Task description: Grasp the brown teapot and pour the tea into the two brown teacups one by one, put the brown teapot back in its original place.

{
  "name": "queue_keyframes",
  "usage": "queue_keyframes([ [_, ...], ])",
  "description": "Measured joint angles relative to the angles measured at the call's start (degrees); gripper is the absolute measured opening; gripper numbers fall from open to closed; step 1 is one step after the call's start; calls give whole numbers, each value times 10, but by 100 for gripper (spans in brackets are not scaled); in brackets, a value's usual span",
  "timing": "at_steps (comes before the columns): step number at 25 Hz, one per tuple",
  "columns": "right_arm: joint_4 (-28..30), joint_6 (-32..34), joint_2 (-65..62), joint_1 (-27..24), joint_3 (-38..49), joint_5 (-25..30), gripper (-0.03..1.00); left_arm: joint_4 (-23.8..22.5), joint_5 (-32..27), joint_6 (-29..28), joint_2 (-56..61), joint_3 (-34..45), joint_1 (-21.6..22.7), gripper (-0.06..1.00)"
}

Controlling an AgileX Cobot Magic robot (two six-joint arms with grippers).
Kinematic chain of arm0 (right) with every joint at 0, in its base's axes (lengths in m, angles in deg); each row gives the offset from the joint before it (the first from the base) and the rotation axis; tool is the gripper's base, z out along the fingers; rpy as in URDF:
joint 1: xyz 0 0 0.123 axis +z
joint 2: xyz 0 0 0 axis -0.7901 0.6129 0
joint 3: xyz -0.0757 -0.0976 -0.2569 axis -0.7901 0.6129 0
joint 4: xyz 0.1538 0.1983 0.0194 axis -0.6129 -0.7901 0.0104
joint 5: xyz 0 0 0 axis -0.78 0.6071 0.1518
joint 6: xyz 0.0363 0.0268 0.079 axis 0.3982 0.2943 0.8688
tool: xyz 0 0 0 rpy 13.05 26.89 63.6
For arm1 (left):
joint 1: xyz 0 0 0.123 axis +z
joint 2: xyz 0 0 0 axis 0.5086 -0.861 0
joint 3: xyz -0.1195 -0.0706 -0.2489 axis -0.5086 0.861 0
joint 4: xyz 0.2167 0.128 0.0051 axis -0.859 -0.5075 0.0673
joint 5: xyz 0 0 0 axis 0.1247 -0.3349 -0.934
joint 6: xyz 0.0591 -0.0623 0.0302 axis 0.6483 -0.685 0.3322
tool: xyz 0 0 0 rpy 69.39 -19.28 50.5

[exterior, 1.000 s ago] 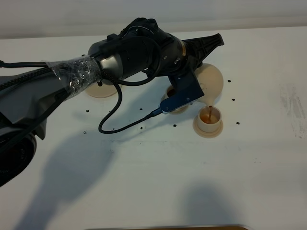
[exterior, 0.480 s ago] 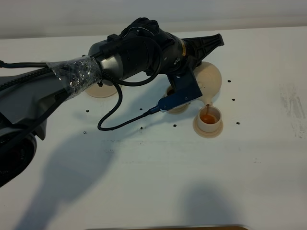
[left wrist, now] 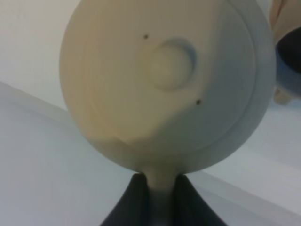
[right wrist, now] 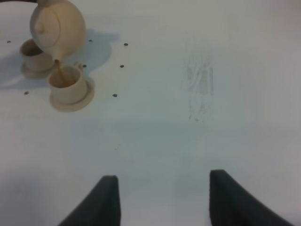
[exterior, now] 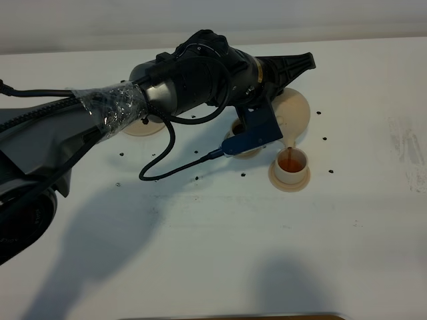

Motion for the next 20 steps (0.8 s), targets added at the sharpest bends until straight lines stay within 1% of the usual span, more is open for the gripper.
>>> queue_keyframes([
  [9, 0, 0, 0, 0, 0, 0, 44, -20, 4, 0, 0, 0, -5, 8],
  [15, 0, 0, 0, 0, 0, 0, 44, -43, 5, 0, 0, 0, -8, 8],
  [20, 0, 0, 0, 0, 0, 0, 44, -47, 6, 0, 0, 0, -10, 8],
])
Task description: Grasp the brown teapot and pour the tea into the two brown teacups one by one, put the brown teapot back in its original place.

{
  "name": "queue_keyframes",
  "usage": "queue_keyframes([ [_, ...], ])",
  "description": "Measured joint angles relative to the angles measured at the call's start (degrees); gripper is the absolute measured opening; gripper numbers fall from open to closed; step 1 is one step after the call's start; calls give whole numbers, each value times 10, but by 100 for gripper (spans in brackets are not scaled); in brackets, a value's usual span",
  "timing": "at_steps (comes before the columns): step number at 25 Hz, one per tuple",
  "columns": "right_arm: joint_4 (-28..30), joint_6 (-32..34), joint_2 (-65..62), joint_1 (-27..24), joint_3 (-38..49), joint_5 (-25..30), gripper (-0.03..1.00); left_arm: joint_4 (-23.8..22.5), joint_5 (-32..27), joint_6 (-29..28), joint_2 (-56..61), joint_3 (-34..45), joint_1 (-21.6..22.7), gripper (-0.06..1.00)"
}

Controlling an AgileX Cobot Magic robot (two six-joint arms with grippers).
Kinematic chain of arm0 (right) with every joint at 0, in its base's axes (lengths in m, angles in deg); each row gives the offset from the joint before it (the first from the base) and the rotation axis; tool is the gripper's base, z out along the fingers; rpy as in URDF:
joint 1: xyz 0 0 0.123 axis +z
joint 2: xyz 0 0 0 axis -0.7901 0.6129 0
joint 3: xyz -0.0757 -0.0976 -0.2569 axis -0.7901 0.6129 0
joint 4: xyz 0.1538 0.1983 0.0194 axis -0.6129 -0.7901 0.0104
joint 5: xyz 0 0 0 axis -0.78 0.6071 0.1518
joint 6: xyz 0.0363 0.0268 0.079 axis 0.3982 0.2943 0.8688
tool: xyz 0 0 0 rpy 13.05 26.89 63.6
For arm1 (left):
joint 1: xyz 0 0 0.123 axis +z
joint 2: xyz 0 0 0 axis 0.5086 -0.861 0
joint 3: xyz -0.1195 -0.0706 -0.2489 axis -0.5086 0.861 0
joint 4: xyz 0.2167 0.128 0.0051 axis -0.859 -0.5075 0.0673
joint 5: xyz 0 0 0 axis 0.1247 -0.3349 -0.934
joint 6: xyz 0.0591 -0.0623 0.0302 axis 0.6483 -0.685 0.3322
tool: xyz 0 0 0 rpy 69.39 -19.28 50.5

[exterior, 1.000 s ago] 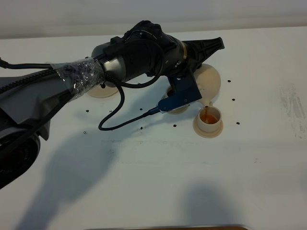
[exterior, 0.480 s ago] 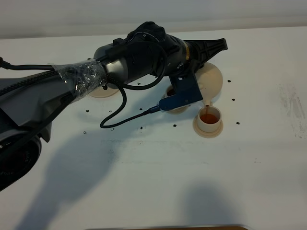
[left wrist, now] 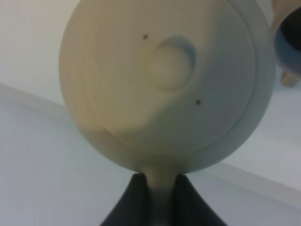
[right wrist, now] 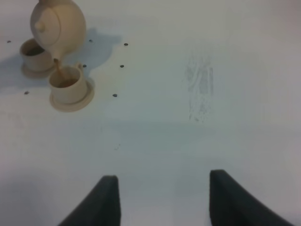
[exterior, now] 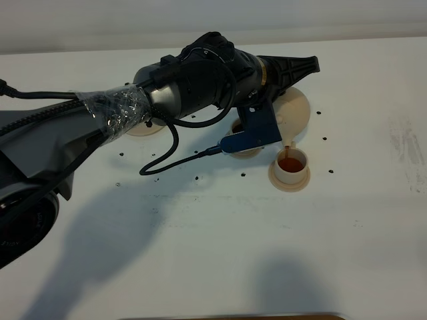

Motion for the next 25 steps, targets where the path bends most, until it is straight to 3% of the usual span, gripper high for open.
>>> queue_keyframes([
  [25, 0, 1, 0, 0, 0, 0, 44, 0, 1, 0, 0, 0, -12, 8],
])
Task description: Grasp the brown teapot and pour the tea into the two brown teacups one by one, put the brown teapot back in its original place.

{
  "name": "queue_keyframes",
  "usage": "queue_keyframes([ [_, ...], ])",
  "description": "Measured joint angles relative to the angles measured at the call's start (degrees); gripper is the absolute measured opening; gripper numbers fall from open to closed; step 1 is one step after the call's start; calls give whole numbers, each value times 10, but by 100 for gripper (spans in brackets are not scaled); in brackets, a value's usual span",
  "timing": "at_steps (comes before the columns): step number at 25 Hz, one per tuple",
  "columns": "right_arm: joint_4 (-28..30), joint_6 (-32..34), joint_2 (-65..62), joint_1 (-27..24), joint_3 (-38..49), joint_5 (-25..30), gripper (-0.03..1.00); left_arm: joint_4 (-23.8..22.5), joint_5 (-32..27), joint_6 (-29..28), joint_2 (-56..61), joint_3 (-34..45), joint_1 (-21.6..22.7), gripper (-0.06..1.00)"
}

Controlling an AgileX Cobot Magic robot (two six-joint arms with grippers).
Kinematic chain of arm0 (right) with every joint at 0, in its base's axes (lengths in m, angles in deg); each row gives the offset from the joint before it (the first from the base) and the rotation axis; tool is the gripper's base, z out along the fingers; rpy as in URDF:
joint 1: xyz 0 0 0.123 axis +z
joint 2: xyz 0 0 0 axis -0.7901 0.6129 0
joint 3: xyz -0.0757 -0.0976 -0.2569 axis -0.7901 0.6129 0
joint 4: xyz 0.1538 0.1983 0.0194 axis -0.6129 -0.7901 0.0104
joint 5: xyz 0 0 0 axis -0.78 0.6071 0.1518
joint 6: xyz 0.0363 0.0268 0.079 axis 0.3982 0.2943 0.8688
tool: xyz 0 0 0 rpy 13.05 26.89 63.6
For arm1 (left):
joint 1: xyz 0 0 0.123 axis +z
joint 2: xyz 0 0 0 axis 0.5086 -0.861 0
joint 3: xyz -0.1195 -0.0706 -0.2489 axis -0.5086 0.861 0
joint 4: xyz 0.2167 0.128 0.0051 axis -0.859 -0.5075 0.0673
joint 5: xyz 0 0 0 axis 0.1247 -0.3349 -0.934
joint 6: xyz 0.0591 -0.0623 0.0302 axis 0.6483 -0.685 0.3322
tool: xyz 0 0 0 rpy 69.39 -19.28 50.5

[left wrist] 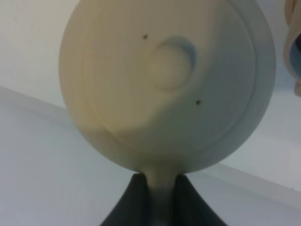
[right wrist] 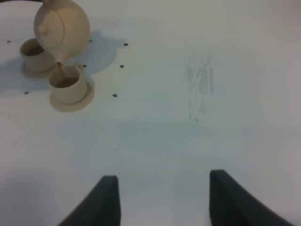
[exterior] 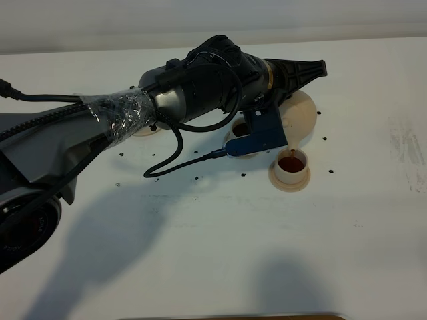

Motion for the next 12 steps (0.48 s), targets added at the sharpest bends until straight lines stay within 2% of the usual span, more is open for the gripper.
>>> queue_keyframes([
  [12, 0, 0, 0, 0, 0, 0, 44, -1, 0, 0, 0, 0, -6, 8],
])
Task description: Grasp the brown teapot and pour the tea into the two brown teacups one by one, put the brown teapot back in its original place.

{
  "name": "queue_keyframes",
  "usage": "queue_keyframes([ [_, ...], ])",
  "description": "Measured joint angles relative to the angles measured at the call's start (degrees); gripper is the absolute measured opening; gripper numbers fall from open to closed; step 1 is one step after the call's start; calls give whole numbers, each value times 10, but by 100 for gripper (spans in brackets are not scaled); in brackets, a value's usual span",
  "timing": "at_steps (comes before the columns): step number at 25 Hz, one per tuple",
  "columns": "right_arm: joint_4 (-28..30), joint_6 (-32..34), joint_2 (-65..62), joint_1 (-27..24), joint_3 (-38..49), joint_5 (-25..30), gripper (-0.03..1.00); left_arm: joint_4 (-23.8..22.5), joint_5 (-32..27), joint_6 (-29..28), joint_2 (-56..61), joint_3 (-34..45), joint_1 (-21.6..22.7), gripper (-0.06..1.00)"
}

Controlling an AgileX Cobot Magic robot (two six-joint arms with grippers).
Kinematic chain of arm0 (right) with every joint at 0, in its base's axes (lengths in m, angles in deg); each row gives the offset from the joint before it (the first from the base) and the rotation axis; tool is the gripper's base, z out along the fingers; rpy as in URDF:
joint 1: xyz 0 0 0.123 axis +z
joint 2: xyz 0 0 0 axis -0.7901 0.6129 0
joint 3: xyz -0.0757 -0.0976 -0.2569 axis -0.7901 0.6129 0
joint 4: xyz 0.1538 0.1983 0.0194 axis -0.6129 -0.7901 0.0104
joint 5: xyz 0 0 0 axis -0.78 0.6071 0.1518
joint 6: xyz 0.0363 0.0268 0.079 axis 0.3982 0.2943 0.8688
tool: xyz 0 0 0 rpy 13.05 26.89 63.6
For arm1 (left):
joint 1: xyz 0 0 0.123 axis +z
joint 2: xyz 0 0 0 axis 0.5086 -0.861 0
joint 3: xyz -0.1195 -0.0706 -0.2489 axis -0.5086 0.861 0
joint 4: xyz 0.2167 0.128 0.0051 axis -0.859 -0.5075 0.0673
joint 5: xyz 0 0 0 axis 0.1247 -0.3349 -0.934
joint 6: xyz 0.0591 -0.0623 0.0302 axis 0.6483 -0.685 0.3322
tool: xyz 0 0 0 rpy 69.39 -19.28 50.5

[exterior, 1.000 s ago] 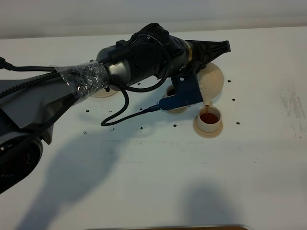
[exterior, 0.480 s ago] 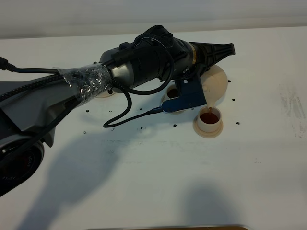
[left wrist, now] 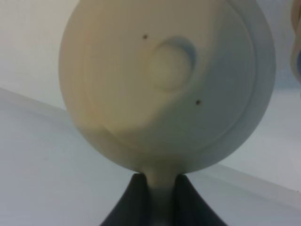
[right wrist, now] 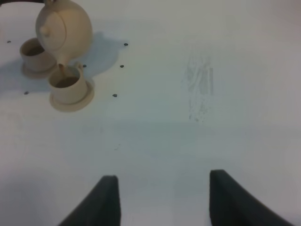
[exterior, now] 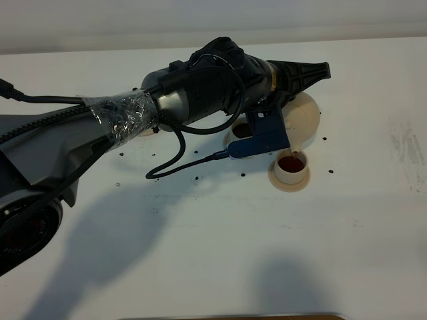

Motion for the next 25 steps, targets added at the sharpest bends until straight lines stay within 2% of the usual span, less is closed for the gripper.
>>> queue_keyframes([
  [10, 0, 0, 0, 0, 0, 0, 44, -2, 0, 0, 0, 0, 0, 8],
  [25, 0, -1, 0, 0, 0, 0, 44, -29, 2, 0, 0, 0, 0, 8],
])
